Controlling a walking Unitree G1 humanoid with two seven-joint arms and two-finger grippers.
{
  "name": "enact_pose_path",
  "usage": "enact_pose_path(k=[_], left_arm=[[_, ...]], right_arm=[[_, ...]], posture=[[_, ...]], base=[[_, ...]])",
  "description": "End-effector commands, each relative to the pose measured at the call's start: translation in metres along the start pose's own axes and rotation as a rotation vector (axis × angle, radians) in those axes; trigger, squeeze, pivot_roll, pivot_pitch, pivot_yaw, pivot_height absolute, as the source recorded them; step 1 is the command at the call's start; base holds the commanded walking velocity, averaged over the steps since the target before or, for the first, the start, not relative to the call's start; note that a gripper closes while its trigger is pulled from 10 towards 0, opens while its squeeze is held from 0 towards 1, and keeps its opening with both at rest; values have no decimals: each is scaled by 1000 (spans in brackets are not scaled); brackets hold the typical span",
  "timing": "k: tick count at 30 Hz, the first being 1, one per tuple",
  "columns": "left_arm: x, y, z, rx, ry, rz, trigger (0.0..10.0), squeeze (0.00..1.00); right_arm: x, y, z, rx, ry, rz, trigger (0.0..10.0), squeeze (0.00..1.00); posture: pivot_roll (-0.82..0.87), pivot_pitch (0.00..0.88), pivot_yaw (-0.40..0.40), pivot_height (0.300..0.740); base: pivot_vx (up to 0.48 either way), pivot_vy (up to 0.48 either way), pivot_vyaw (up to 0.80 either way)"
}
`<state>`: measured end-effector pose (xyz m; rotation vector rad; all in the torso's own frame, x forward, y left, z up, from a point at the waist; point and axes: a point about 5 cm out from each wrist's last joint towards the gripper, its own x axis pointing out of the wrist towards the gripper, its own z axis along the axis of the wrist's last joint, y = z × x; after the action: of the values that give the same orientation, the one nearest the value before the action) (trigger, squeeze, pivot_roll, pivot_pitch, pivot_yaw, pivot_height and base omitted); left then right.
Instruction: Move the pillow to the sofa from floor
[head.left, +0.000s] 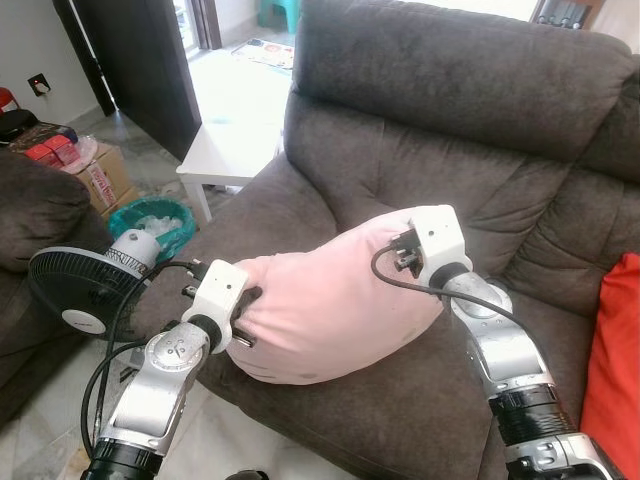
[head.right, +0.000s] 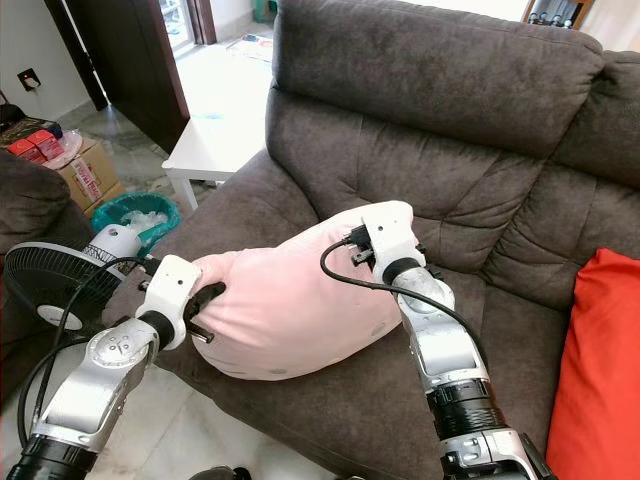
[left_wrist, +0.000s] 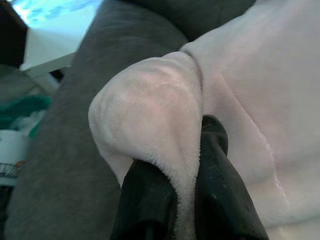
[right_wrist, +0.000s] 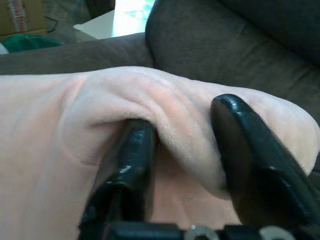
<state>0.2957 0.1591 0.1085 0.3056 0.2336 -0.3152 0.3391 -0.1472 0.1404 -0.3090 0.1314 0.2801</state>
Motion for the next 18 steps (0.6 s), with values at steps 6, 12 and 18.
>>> enact_pose_path(k=[6,12,18], left_arm=[[1,12,-5,30,28,91,10000,0],[3,10,-9,53,36,109,10000,0],[4,8,-10,70,41,106,10000,0]], right_arm=[[-1,7,6,-108,-17,110,10000,106],[-4,4,-11,-306,90,170,10000,0],[-4,-6,-16,-418,124,146,10000,1000]], posture=[[146,76,-49,740],[143,79,-51,740],[141,80,-49,740]], base=[[0,0,0],[0,0,0],[0,0,0]])
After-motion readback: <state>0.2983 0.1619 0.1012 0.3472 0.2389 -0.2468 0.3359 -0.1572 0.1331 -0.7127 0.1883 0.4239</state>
